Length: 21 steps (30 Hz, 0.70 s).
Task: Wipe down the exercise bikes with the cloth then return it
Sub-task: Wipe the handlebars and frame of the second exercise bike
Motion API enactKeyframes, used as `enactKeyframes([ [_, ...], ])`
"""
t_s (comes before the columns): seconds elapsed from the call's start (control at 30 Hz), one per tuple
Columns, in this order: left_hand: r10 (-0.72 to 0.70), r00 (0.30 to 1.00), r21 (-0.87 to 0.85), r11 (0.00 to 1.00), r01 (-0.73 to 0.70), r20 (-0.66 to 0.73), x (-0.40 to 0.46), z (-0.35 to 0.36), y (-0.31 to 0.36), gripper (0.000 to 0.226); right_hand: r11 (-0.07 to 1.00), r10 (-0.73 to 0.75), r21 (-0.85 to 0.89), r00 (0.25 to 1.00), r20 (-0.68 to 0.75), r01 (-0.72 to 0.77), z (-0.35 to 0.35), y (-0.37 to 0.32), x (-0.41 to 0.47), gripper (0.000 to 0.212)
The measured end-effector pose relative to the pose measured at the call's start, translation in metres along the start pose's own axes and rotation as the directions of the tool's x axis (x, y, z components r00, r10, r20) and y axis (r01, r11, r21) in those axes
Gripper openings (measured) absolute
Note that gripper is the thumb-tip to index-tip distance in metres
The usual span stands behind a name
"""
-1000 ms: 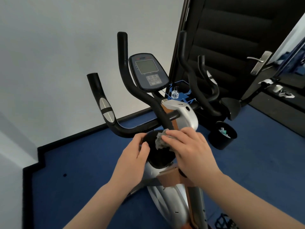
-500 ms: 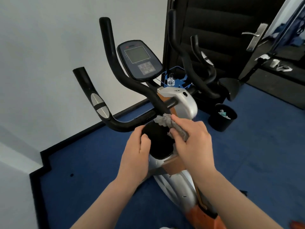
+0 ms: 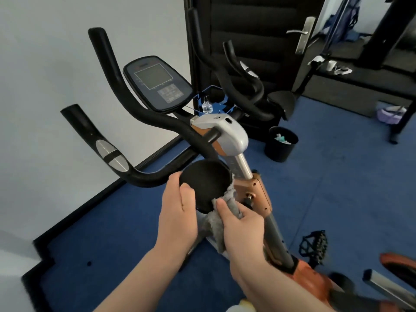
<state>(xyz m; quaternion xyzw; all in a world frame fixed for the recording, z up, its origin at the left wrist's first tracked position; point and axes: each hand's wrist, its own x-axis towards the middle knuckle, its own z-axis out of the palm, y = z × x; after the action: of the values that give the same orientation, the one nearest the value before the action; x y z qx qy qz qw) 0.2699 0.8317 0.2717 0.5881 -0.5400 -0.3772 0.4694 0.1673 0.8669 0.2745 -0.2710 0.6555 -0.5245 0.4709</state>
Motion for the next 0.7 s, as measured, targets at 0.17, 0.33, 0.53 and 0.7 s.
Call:
enactKeyframes([
  [0.17,0.022,1.0,0.0,1.0,-0.022,0.015,0.0,0.0,-0.003,0.028,0.985,0.06,-0.171,0.965,0.256,-0.016,-0.024,-0.012,-0.013,0.036],
  [0.33,-0.004,0.999,-0.137,0.99,0.011,0.05,-0.001,-0.006,-0.002,0.028,0.852,-0.422,-0.304,0.903,0.082,0.426,-0.044,-0.06,0.008,0.019],
  [0.53,-0.053,0.998,-0.235,0.971,0.045,-0.027,-0.012,-0.008,-0.004,0.032,0.398,-0.576,-0.493,0.63,0.521,0.773,0.019,-0.065,0.037,0.024],
  [0.7,-0.064,0.997,-0.207,0.977,0.055,-0.037,-0.015,-0.013,-0.007,0.027,0.589,-0.528,-0.291,0.632,0.568,0.753,0.008,-0.044,0.026,0.017],
])
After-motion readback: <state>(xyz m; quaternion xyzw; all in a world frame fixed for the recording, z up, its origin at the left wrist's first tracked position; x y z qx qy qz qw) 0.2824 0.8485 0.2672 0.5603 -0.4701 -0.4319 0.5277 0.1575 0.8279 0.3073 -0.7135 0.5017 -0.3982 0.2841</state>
